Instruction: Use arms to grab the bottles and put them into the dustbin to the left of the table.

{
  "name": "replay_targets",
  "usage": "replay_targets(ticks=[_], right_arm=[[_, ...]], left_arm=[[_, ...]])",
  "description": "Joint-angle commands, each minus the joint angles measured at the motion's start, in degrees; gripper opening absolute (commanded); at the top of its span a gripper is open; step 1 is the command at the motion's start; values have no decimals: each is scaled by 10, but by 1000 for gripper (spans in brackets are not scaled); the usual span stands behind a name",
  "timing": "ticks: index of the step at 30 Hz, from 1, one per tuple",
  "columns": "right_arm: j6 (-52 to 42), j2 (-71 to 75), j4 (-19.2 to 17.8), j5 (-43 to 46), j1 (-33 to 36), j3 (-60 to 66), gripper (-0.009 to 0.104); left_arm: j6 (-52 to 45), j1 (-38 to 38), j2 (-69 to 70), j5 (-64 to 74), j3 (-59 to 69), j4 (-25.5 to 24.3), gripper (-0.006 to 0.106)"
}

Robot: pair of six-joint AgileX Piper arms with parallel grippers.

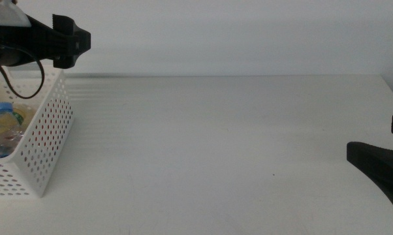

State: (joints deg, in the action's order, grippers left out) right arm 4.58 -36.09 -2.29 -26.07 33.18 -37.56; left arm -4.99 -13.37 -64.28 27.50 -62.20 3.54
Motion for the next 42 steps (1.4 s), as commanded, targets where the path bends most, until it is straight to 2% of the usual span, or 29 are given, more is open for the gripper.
replay_targets(ticks=[1,7,11,15,18,25,33,42], right_arm=[[-3,-1,-6,39,0,-7,67],[-3,-5,-6,39,-20,26,67],[-3,-5,-1,39,-89,28,67],[-3,-1,17,40,-179,31,67],[-3,31,15,43,-219,53,67],[-3,161,-47,43,-233,129,67],[-3,277,-58,41,-243,235,67],[-3,381,-53,51,-302,337,67]], left_arm=[[10,-1,13,-44,-16,3,90],[10,-1,17,-43,-16,3,90],[10,-1,62,-62,11,-12,90],[10,-1,126,-105,81,-12,90],[10,-1,179,-147,143,-12,90],[10,9,333,-239,331,6,90],[10,90,513,-240,484,11,90],[10,95,640,-239,591,14,90]])
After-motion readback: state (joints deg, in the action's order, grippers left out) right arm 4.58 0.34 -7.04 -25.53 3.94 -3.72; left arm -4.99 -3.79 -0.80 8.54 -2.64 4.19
